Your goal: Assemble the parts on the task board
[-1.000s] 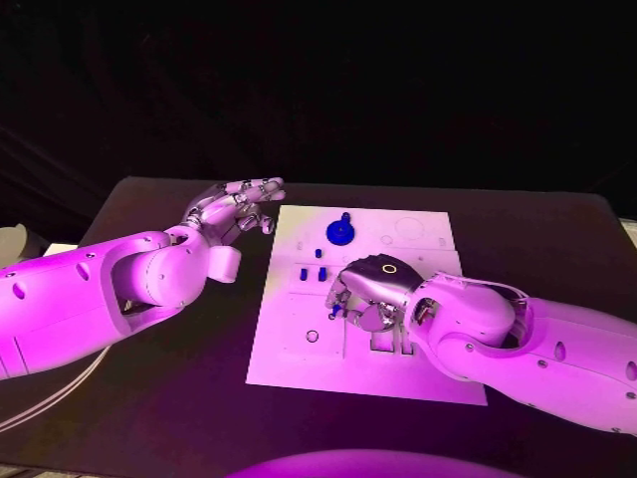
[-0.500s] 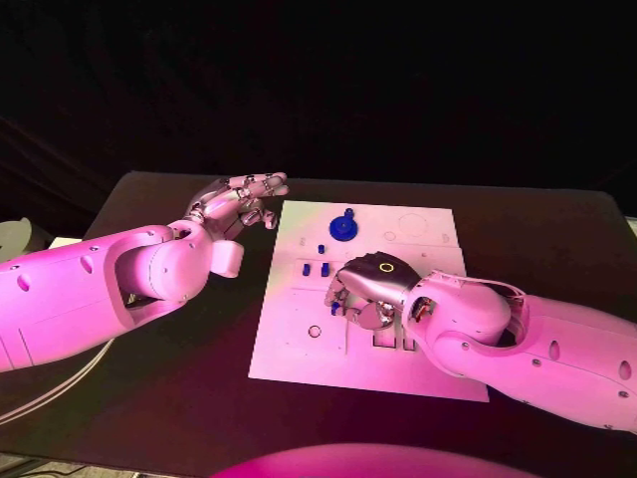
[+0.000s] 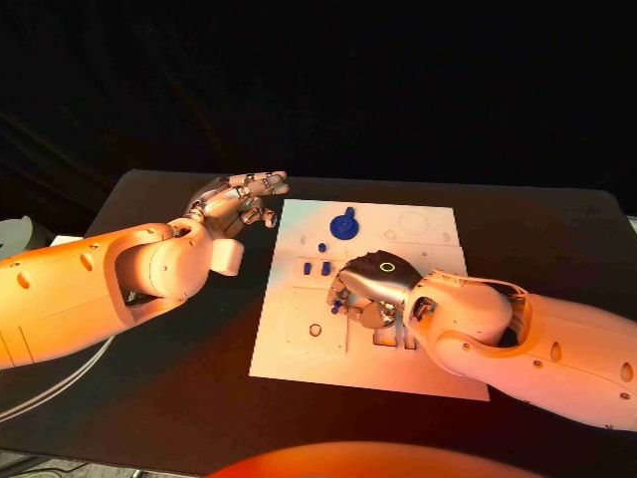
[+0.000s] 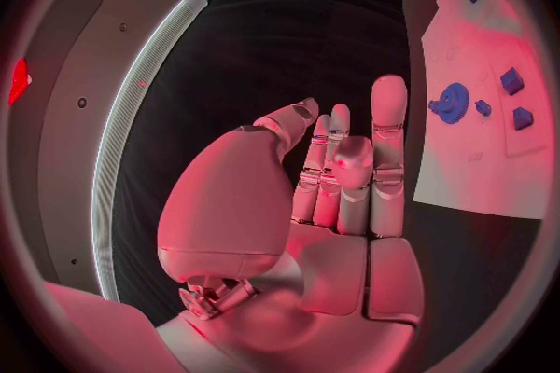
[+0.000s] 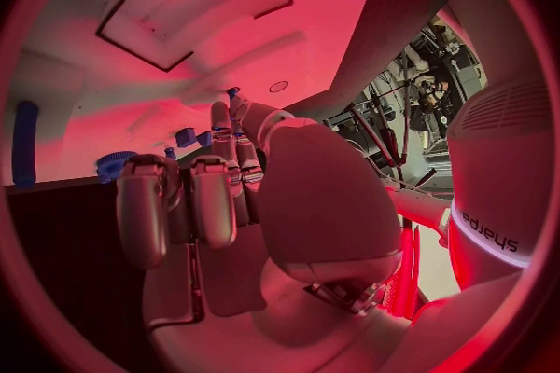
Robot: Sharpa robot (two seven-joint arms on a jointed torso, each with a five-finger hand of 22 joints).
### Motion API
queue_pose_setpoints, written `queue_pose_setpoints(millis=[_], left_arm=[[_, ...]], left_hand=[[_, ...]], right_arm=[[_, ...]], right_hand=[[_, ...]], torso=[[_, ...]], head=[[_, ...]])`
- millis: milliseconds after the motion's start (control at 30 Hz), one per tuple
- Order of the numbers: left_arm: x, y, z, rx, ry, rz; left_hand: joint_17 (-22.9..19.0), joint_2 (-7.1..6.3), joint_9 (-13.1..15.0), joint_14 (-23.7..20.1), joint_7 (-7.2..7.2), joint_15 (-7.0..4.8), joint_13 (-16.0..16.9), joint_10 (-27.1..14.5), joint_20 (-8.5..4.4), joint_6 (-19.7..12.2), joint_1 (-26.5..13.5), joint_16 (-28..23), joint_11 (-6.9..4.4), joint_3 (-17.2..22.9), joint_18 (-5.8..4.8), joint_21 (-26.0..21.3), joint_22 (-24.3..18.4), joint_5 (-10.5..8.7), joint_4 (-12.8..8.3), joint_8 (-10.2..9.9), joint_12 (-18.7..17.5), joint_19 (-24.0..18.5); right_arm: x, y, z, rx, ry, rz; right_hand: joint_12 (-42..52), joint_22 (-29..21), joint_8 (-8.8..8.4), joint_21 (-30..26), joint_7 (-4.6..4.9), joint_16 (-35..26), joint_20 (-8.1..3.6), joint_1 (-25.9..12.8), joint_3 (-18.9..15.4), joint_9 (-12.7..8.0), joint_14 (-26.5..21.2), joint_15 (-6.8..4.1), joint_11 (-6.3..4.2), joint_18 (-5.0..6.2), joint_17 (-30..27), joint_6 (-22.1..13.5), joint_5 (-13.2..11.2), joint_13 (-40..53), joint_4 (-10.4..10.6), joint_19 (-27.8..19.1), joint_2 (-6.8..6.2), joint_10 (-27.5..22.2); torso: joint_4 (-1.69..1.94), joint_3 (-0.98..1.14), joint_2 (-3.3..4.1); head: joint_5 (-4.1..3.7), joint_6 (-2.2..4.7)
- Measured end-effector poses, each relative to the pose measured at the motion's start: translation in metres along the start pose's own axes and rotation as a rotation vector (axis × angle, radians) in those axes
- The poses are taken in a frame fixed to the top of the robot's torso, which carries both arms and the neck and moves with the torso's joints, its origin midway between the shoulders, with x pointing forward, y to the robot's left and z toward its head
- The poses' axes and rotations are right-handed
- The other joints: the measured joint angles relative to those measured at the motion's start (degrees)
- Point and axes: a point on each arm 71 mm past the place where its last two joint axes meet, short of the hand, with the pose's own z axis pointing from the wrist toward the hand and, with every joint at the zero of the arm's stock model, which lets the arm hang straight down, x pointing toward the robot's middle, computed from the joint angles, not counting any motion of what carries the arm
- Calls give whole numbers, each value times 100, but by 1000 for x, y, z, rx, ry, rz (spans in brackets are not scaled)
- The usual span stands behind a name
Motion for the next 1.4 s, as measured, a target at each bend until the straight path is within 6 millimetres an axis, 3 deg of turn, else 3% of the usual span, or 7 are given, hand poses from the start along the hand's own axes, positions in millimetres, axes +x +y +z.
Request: queue_pose_setpoints(millis=[500,700,833,933,1033,1233,1400], left_arm=[[0,0,0,-2,1,0],[0,0,0,-4,2,-1],[0,0,0,-5,3,-1],[1,0,0,-6,4,-2],[1,1,0,-9,4,-2],[0,1,0,-15,4,-2],[0,2,0,-26,4,-1]], left_hand=[[-7,0,0,0,0,0,-1,-20,0,0,0,0,20,1,0,-24,-6,0,0,0,0,0],[-7,0,0,0,0,0,-1,-20,0,0,0,0,20,1,0,-24,-6,0,-1,0,0,0],[-7,0,0,0,-1,0,-1,-20,0,0,0,0,20,1,-1,-24,-6,0,-1,0,0,0],[-7,0,1,0,-1,0,4,-20,0,0,0,0,20,1,0,-24,-6,0,-1,0,0,0],[-15,0,1,0,-1,0,4,-20,0,0,0,0,20,1,0,-24,-19,0,-1,0,0,0],[-15,0,1,-20,0,20,3,-62,0,-7,0,0,21,1,0,-48,-23,0,-1,0,24,0],[-14,0,1,-20,0,20,3,-62,0,-41,0,0,22,1,0,-48,-23,0,-1,-23,24,0]], right_arm=[[4,3,5,-4,31,-17],[4,4,7,0,38,-24],[5,3,8,6,40,-25],[6,3,8,11,38,-24],[6,1,7,17,33,-23],[4,-1,2,23,6,-16],[-6,0,-10,20,-38,-4]], right_hand=[[1,-1,-1,0,27,-23,0,0,-16,7,0,0,16,0,4,12,-12,-13,-15,0,0,15],[3,-2,-4,-22,33,-23,0,-104,-65,20,-1,1,48,0,4,6,-8,-43,-13,0,-104,-10],[-23,-2,-36,-236,107,-111,114,-318,-203,-76,-4,143,133,97,4,-357,-5,-101,87,-66,-267,-592],[-34,-114,-36,-456,16,-141,188,-424,-389,-161,0,203,248,170,4,-787,-6,-119,115,-189,-375,-1133],[-18,-175,-36,-498,16,-146,206,-430,-531,-164,0,205,296,180,3,-921,-5,-105,132,-207,-381,-1302],[114,-195,-36,-532,18,-212,206,-402,-643,-150,0,205,250,180,3,-918,-6,-64,120,-207,-354,-1208],[204,-195,7,-532,106,-241,206,-345,-697,-131,0,205,192,180,3,-823,-6,-64,130,-207,-298,-1074]], torso=[[4,-2,2],[4,-4,3],[4,-3,3],[3,-4,3],[1,-3,2],[1,1,1],[2,1,-3]], head=[[1,-15],[8,-25],[10,-27],[11,-28],[11,-23],[-3,-4],[-23,23]])
